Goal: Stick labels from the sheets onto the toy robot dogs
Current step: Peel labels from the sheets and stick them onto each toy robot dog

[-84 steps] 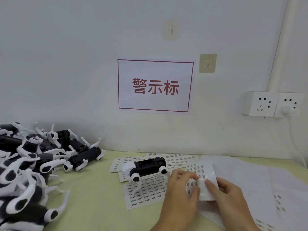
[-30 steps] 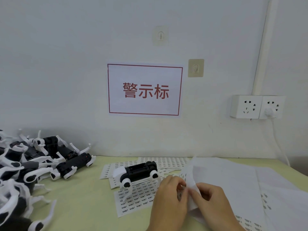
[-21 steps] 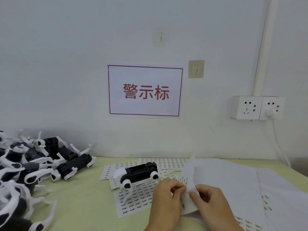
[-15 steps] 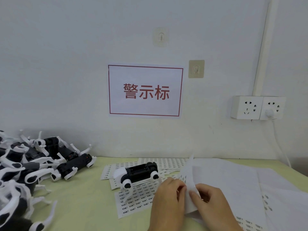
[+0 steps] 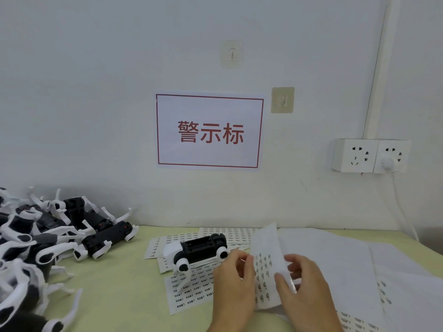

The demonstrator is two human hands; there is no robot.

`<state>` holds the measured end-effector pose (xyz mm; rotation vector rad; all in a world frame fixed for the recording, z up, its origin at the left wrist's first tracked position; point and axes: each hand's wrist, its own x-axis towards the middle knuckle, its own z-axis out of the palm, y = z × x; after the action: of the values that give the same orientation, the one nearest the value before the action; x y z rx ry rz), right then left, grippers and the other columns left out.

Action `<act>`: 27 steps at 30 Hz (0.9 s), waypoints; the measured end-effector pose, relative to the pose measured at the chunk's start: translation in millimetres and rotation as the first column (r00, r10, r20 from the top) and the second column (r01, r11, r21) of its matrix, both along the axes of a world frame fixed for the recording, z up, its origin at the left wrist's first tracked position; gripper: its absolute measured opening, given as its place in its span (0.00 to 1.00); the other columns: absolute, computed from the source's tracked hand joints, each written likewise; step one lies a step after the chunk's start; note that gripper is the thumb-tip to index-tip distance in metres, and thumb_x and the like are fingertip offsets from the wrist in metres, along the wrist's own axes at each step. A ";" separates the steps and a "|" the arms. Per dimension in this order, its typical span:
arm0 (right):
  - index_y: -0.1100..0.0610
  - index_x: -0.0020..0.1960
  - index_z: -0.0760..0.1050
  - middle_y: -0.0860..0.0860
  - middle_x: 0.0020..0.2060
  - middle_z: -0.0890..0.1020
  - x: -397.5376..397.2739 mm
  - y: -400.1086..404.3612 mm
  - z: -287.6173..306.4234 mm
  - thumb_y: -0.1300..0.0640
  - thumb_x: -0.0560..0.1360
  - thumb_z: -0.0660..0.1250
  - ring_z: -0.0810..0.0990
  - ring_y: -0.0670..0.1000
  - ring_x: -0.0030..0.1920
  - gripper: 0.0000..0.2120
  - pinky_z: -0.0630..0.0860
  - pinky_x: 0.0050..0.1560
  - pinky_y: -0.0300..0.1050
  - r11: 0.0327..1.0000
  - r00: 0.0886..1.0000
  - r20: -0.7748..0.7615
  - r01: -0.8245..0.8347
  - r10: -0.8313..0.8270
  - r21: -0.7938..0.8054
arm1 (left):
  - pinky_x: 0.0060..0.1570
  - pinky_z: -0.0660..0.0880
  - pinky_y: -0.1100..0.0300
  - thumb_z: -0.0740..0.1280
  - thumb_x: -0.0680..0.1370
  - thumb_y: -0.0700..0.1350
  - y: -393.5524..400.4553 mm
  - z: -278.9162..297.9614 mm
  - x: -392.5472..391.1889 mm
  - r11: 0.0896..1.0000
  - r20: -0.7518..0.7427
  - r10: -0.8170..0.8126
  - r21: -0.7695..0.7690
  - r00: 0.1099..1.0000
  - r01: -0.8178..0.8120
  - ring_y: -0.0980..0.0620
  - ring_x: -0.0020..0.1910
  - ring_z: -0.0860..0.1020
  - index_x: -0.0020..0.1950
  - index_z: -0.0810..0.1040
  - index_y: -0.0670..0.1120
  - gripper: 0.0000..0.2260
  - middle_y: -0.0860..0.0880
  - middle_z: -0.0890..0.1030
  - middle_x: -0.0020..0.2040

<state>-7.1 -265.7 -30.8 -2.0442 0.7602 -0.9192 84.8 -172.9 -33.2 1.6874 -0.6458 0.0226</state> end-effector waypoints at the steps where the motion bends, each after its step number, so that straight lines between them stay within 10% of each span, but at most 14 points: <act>1: 0.48 0.58 0.68 0.47 0.53 0.72 -0.1 0.0 -0.2 0.60 0.73 0.72 0.74 0.45 0.52 0.19 0.71 0.55 0.39 1.000 1.000 -0.006 0.016 -0.016 -0.023 | 0.36 0.75 0.68 0.66 0.81 0.45 0.0 -0.3 -0.1 1.000 -0.006 -0.005 -0.009 1.000 0.005 0.60 0.39 0.80 0.42 0.78 0.53 0.09 0.62 0.82 0.40; 9: 0.45 0.52 0.80 0.42 0.43 0.75 -5.4 13.8 2.2 0.65 0.71 0.74 0.70 0.33 0.53 0.17 0.67 0.55 0.49 0.918 0.983 -0.011 -0.178 0.186 -0.355 | 0.36 0.73 0.66 0.68 0.80 0.42 1.7 1.0 -2.3 0.997 0.008 -0.026 -0.066 1.000 0.027 0.56 0.34 0.79 0.39 0.77 0.48 0.09 0.51 0.82 0.36; 15: 0.49 0.63 0.78 0.42 0.46 0.75 -3.4 7.8 -2.6 0.65 0.73 0.71 0.71 0.38 0.55 0.21 0.67 0.53 0.28 0.880 0.955 -0.081 -0.294 0.285 -0.373 | 0.34 0.71 0.68 0.68 0.79 0.40 2.4 2.2 -3.2 0.995 0.020 -0.049 -0.086 0.999 0.050 0.58 0.32 0.77 0.37 0.76 0.46 0.10 0.50 0.81 0.34; 27: 0.36 0.64 0.67 0.41 0.49 0.74 -0.9 6.0 -2.6 0.62 0.73 0.69 0.71 0.36 0.56 0.28 0.69 0.50 0.28 0.879 0.935 -0.115 -0.354 0.335 -0.319 | 0.38 0.75 0.67 0.68 0.79 0.42 5.9 4.9 -3.3 0.988 -0.019 -0.112 -0.105 0.994 0.109 0.55 0.37 0.82 0.42 0.82 0.48 0.07 0.49 0.84 0.35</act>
<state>-8.1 -259.7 -33.5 -2.4113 0.2553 -0.8264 81.4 -167.0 -28.3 1.5475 -0.7068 -0.0434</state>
